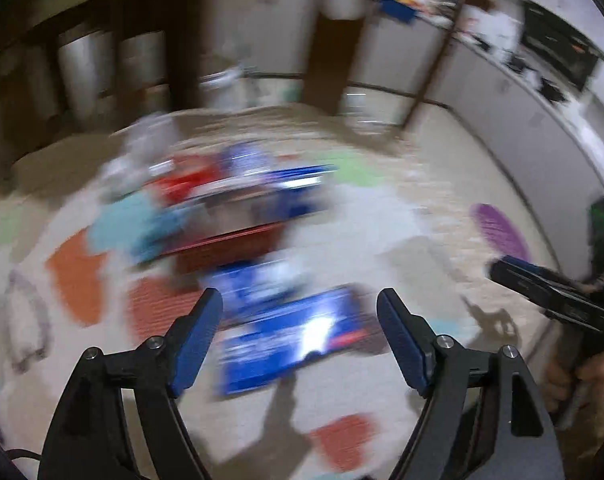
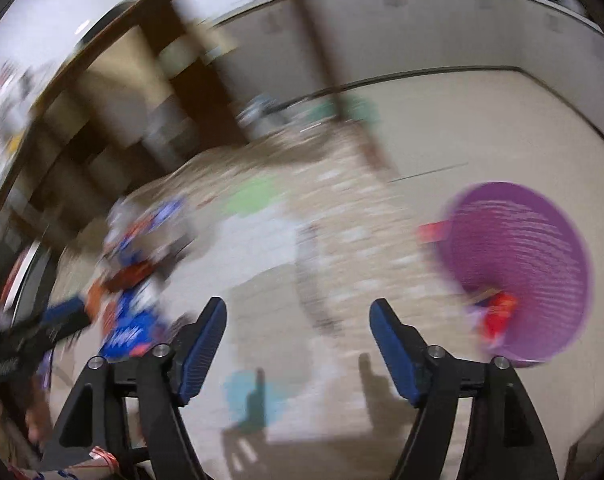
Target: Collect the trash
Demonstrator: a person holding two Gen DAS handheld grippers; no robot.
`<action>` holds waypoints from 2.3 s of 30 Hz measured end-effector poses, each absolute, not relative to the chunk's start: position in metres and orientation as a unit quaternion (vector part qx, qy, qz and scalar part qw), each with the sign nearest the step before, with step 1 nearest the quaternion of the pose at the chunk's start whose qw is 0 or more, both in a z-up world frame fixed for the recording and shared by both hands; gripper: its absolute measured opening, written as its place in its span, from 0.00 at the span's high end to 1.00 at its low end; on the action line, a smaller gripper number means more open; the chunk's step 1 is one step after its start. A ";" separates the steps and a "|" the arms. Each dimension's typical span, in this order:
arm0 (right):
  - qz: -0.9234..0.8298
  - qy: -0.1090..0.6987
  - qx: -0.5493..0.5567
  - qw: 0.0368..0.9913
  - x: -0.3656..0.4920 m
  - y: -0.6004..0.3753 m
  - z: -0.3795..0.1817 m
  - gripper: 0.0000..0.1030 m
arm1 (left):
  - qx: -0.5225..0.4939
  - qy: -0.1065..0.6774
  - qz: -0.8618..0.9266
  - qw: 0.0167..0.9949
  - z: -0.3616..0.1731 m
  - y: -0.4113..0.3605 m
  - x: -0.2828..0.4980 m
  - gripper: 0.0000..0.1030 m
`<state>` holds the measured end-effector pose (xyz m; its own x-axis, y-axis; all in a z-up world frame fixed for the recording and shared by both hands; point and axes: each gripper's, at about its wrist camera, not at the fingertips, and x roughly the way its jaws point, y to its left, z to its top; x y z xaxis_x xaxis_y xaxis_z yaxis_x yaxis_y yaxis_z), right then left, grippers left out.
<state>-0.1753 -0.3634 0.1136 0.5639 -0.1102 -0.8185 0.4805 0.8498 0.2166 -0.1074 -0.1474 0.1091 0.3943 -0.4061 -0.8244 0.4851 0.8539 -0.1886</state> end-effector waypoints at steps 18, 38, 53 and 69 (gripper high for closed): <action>0.144 0.552 0.004 0.822 -0.033 -0.194 0.035 0.11 | -0.019 0.503 -0.211 0.838 0.073 -0.044 -0.059 0.24; 0.024 0.581 0.083 0.809 -0.111 -0.256 0.039 0.50 | 0.065 0.512 -0.358 0.779 0.041 -0.113 0.025 0.66; -0.003 0.558 0.051 0.828 -0.087 -0.241 0.037 0.22 | 0.070 0.505 -0.309 0.803 0.052 -0.086 -0.015 0.41; -0.035 0.553 0.067 0.830 -0.088 -0.237 0.032 0.51 | 0.084 0.519 -0.243 0.815 0.040 -0.103 -0.035 0.86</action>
<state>-0.0875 -0.2371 0.0320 0.3851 0.0160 -0.9227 0.1319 0.9886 0.0722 -0.0352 -0.1026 0.0396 0.3432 -0.3095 -0.8868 0.4839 0.8675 -0.1155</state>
